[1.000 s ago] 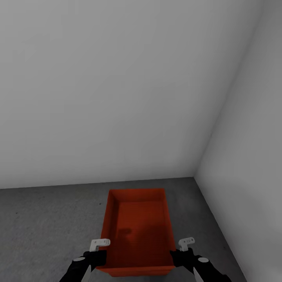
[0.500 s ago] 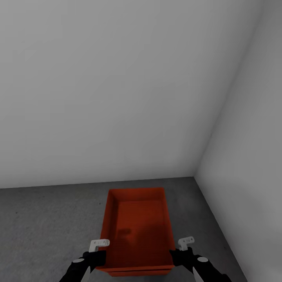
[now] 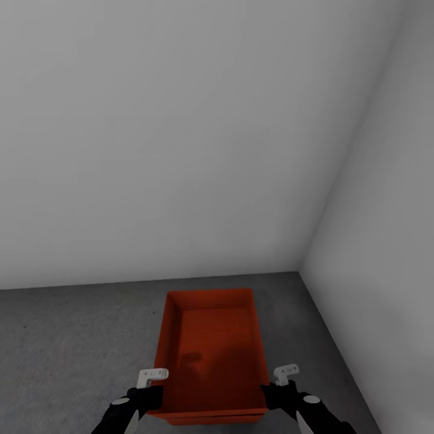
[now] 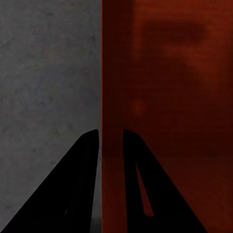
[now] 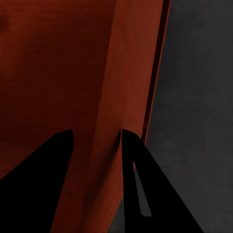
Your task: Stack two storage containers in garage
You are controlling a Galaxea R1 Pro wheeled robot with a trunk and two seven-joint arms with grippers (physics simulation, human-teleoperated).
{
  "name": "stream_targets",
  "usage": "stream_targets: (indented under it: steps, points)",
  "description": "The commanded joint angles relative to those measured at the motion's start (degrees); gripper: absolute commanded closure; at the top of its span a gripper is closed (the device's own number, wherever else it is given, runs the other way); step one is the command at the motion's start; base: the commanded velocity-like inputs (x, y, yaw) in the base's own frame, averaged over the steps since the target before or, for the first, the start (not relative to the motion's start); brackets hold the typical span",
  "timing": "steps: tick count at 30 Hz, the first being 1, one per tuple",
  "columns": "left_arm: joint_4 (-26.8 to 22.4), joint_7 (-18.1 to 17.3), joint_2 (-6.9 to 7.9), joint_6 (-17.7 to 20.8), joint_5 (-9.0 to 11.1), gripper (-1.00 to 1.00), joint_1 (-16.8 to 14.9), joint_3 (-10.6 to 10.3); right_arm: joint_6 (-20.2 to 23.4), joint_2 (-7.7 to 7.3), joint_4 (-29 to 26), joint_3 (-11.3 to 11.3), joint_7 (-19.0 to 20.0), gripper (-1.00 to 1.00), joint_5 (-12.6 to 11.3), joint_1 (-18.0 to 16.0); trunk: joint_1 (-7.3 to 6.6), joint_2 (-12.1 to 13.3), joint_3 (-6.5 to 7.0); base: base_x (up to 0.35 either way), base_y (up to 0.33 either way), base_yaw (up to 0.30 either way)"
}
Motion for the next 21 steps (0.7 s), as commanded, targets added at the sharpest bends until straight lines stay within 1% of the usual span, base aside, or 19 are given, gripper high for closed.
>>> stream_targets:
  steps: [1, 2, 21]
  points:
    - [-0.27, 0.05, -0.13, -0.02, -0.31, 1.0, -0.04, 0.63, 0.11, 0.34, 0.08, 0.1, 0.29, 1.0, 0.42, 0.03, 0.22, -0.44, -0.23, 0.0, 0.0, 0.0]
    - [-0.27, 0.07, -0.13, -1.57, -1.81, 1.0, -0.02, 1.43, 0.11, 1.0, 0.08, 0.1, 0.29, 1.0, 0.42, 0.03, 0.44, -0.84, -0.41, 0.0, 0.0, 0.0]
    - [-0.27, 0.04, -0.13, -1.57, -1.83, 1.0, -0.05, 1.42, 0.11, 1.0, 0.08, 0.1, 0.22, 1.0, -0.01, 0.03, 0.44, -0.84, -0.41, 0.0, 0.0, 0.0]
